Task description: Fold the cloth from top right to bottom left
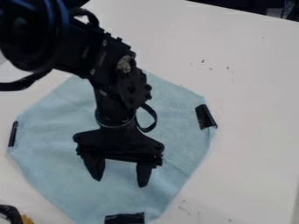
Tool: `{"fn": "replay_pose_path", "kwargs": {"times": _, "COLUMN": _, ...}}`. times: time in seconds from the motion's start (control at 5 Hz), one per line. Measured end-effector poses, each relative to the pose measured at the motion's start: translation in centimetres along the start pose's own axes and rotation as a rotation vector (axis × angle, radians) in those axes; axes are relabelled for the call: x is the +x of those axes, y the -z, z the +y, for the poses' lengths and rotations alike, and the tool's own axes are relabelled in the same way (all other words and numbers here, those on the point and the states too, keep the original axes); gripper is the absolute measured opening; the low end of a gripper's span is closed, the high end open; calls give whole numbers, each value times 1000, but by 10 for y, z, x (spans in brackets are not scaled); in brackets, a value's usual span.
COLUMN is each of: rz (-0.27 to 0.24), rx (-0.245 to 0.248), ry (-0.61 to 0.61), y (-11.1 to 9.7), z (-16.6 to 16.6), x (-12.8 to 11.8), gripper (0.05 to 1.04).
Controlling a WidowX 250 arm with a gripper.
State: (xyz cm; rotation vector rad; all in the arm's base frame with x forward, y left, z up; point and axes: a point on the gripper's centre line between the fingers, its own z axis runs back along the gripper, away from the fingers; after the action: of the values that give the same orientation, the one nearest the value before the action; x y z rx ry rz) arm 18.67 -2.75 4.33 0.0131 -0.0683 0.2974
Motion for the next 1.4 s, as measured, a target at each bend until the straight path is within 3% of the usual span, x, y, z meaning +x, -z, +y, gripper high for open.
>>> {"fn": "replay_pose_path", "kwargs": {"times": 0.2, "rz": 16, "rx": 8, "ry": 4, "y": 3, "z": 0, "x": -2, "gripper": 1000}}
{"fn": "replay_pose_path", "kwargs": {"times": 0.8, "rz": 11, "rx": 14, "ry": 158, "y": 0, "z": -67, "x": 72, "gripper": 1000}}
{"fn": "replay_pose_path", "kwargs": {"times": 1.4, "rz": -29, "rx": -29, "ry": 217, "y": 18, "z": -121, "x": 128, "gripper": 1000}}
